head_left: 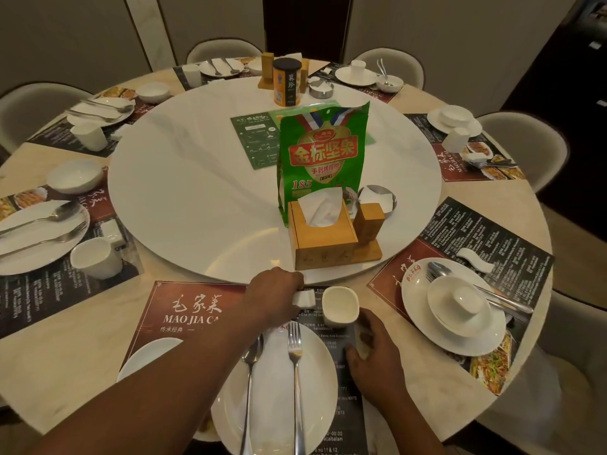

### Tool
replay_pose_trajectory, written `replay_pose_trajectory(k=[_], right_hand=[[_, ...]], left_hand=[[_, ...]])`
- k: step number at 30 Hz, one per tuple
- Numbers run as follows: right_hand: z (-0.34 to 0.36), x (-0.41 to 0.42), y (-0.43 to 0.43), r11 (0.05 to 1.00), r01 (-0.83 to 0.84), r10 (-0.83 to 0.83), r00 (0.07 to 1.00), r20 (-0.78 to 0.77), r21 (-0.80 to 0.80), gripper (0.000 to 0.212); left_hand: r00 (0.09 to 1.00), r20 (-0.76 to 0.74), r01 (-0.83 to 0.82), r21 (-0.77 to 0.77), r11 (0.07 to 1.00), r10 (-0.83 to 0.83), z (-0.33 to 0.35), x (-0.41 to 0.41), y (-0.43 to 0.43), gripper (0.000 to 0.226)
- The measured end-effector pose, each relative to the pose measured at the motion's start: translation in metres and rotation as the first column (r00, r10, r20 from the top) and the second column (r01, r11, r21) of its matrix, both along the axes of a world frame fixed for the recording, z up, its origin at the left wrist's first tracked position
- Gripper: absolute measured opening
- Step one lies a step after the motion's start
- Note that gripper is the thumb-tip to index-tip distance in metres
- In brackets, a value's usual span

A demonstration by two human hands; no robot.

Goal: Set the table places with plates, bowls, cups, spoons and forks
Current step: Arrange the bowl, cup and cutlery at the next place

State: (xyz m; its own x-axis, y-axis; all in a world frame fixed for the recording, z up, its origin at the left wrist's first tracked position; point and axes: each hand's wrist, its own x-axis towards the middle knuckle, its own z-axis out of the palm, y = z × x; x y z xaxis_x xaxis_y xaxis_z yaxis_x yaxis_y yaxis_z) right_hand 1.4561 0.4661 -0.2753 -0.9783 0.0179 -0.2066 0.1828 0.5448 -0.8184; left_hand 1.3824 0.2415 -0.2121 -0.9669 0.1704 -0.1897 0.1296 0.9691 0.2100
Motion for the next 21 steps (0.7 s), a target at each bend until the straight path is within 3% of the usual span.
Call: replay_pose_trajectory(k=[8,21], right_hand=[[-0.0001,-0.0011,0.0014,1.0,-0.005,0.005,1.0,0.015,0.012,0.073],[0.002,-0.0045,-0.0006,1.0,-0.007,0.007,0.999,-0.051,0.004,0.073]], left_hand=[[0.997,-0.056,0.045,-0.097,0.994,-0.051,-0.006,0.0007,0.0057,0.041],[0.997,-0.071,-0.037,-0.025,0.999,0.035,-0.0065,0.0076,0.0085,0.039]])
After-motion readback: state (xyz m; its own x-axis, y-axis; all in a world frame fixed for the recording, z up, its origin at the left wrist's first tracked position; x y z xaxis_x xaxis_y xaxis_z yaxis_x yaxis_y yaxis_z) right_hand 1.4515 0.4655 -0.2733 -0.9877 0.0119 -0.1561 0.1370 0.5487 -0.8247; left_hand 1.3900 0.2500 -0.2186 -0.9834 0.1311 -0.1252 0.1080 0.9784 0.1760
